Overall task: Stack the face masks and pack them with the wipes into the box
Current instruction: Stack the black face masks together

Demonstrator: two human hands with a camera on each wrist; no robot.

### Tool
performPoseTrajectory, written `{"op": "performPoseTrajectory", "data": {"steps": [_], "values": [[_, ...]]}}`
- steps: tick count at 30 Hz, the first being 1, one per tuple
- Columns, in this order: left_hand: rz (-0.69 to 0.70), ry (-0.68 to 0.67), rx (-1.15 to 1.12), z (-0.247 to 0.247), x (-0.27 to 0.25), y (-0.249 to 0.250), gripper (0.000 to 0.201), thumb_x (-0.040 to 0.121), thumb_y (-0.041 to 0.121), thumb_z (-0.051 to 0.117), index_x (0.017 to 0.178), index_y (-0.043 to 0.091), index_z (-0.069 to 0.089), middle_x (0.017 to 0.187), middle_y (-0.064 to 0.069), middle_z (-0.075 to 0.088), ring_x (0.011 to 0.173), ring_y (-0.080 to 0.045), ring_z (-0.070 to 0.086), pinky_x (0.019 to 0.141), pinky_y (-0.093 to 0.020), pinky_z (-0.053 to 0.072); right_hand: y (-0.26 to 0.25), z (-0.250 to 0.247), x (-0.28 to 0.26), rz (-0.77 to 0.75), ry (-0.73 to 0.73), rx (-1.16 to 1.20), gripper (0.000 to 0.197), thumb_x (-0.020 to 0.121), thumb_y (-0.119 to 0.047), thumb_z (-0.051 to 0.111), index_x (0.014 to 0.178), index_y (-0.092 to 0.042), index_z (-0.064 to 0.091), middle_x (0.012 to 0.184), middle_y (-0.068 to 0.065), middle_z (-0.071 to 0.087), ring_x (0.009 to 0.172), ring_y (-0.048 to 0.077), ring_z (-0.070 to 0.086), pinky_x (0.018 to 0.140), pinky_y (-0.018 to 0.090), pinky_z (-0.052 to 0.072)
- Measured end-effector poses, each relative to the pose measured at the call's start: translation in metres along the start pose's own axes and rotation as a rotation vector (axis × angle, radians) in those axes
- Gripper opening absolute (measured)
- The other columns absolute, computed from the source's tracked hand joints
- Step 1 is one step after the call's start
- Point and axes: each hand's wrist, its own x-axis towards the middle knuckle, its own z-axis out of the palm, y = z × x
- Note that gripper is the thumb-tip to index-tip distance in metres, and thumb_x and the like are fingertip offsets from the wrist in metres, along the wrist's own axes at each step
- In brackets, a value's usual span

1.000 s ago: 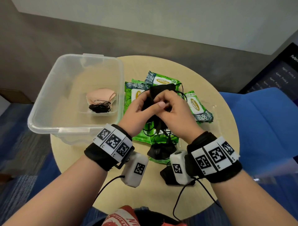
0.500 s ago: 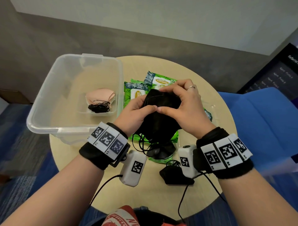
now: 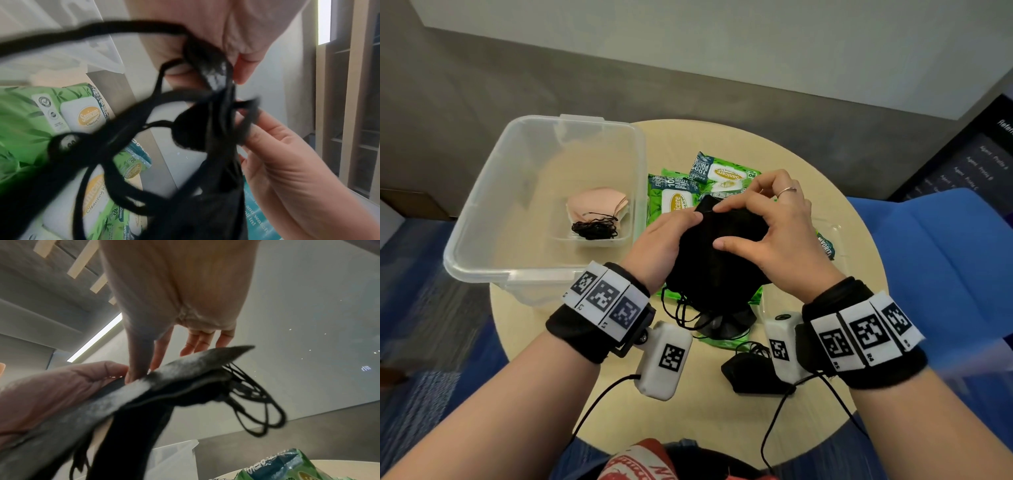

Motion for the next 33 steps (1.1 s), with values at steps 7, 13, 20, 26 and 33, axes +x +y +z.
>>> {"op": "performPoseTrajectory", "data": {"steps": [7, 13, 20, 26, 33], "values": [[-0.022, -0.022, 0.011, -0.002, 0.004, -0.006, 0.052, 0.048, 0.05, 0.066, 0.089, 0.016, 0.066, 0.099, -0.013, 0.061, 0.094, -0.028, 0.059, 0.082, -0.04, 0.044, 0.001, -0.001, 0.006, 0.049, -0.118, -0.172, 0.032, 0.068, -0.039, 0.077, 0.092, -0.023, 0.065, 0.101, -0.006, 0.036, 0.106, 0.018, 0.036, 0.082, 0.028, 0.022], [0.032, -0.061, -0.049, -0.002, 0.007, -0.007, 0.038, 0.059, 0.033, 0.069, 0.092, 0.013, 0.066, 0.09, -0.009, 0.064, 0.082, -0.019, 0.061, 0.074, -0.029, 0.047, 0.007, 0.008, 0.0, -0.033, 0.08, 0.033, 0.019, 0.062, -0.032, 0.075, 0.068, -0.017, 0.068, 0.084, -0.009, 0.049, 0.09, 0.014, 0.042, 0.07, 0.028, 0.018], [0.138, -0.214, -0.159, -0.003, 0.007, -0.003, 0.023, 0.08, 0.016, 0.051, 0.085, 0.011, 0.073, 0.078, -0.002, 0.072, 0.072, -0.01, 0.067, 0.071, -0.019, 0.053, 0.009, 0.008, 0.002, -0.1, 0.242, 0.202, 0.012, 0.064, -0.017, 0.077, 0.076, -0.014, 0.075, 0.067, -0.014, 0.057, 0.071, 0.011, 0.053, 0.066, 0.041, 0.046], [0.233, -0.204, -0.22, 0.0, 0.005, -0.008, 0.026, 0.083, 0.015, 0.047, 0.098, 0.004, 0.065, 0.082, -0.004, 0.072, 0.075, -0.012, 0.067, 0.073, -0.021, 0.054, 0.013, 0.006, 0.003, -0.092, 0.253, 0.357, 0.023, 0.07, -0.009, 0.076, 0.086, -0.023, 0.066, 0.079, -0.02, 0.061, 0.076, -0.01, 0.057, 0.075, 0.011, 0.043], [0.343, -0.13, -0.236, -0.003, -0.001, -0.033, 0.027, 0.085, 0.015, 0.045, 0.103, 0.007, 0.063, 0.088, -0.003, 0.071, 0.081, -0.012, 0.065, 0.078, -0.023, 0.052, 0.024, 0.022, -0.006, -0.131, 0.261, 0.497, 0.028, 0.072, -0.007, 0.076, 0.079, -0.03, 0.06, 0.075, -0.017, 0.064, 0.069, 0.002, 0.061, 0.069, 0.02, 0.05]]}}
